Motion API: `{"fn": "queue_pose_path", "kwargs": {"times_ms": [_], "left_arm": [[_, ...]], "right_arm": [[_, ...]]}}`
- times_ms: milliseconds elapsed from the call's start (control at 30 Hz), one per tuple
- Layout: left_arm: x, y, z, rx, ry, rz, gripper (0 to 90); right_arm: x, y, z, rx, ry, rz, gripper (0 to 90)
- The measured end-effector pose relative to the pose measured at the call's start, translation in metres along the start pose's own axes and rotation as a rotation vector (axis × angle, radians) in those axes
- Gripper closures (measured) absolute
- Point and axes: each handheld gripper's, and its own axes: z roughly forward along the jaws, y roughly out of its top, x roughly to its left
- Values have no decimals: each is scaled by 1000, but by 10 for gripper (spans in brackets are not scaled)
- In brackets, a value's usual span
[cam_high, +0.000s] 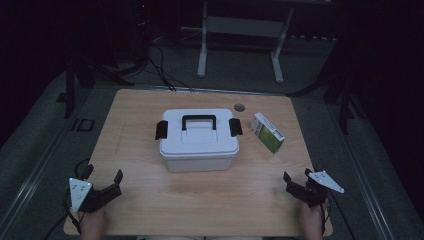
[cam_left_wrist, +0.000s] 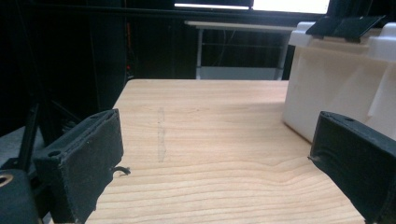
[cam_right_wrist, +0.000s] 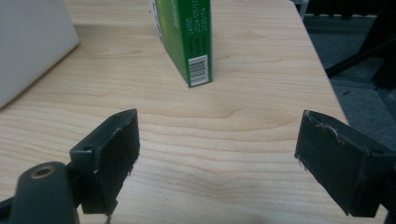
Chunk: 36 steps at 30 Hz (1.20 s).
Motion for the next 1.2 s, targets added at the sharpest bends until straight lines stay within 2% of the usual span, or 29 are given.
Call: {"fn": "queue_pose_path", "kwargs": {"times_ms": [33,67,167,200,233,267,300,400,433,467,500,533,567,600,633,700,733,800,867,933,1000,1033,1133,1167,1200], "left_arm": [[0,0,0,4,0,5,27],[-1,0,0,30,23,32,27],[-1,0,0,43,24,40,27],[1,0,2,76,1,10,27],[2,1,2,81,-19,-19,27],[2,1,2,81,-19,-19,27],[3,4,2,113,-40,-62,27],[3,7,2,138,-53,-75,27],[1,10,3,171,-57,-50,27],[1,10,3,171,-57,-50,27],[-1,11,3,166,-99,-38,27],[-1,11,3,166,-99,-38,27],[-1,12,3,168,-117,-32,27],[-3,12,4,171,-128,-27,27],[-4,13,7,170,-156,-26,28],[-6,14,8,177,-161,-20,28],[-7,14,10,185,-177,-14,28],[-12,14,15,198,-194,24,28],[-15,15,17,205,-205,42,42],[-18,16,21,211,-247,36,51],[-20,16,23,221,-250,41,51],[-22,16,27,236,-280,39,51],[-24,19,34,242,-308,37,54],[-25,20,36,238,-326,36,62],[-25,22,38,242,-357,26,115]], "right_arm": [[0,0,0,0,0,0,134],[0,1,-1,-8,-7,-4,134],[0,1,-2,-9,-11,-7,134],[0,1,-2,-10,-12,-3,134],[-1,1,-1,8,-5,26,134],[-1,1,-1,8,-5,26,134],[0,1,-1,10,10,32,134],[2,2,0,29,33,36,133],[8,3,2,38,42,6,121],[8,3,2,38,42,6,121],[14,5,3,41,48,-21,118],[14,5,3,41,48,-21,118],[18,8,3,32,76,-30,118],[18,8,3,32,76,-30,118],[23,11,5,34,88,-40,120],[25,12,6,35,93,-48,120],[27,13,7,36,99,-55,121],[30,16,10,36,102,-62,121],[32,20,11,21,112,-66,129],[33,23,13,16,128,-74,135],[35,25,14,14,131,-82,135],[36,26,16,13,141,-86,135],[44,31,23,15,170,-100,141],[46,32,25,14,173,-107,141],[49,33,27,13,172,-110,141]]}}
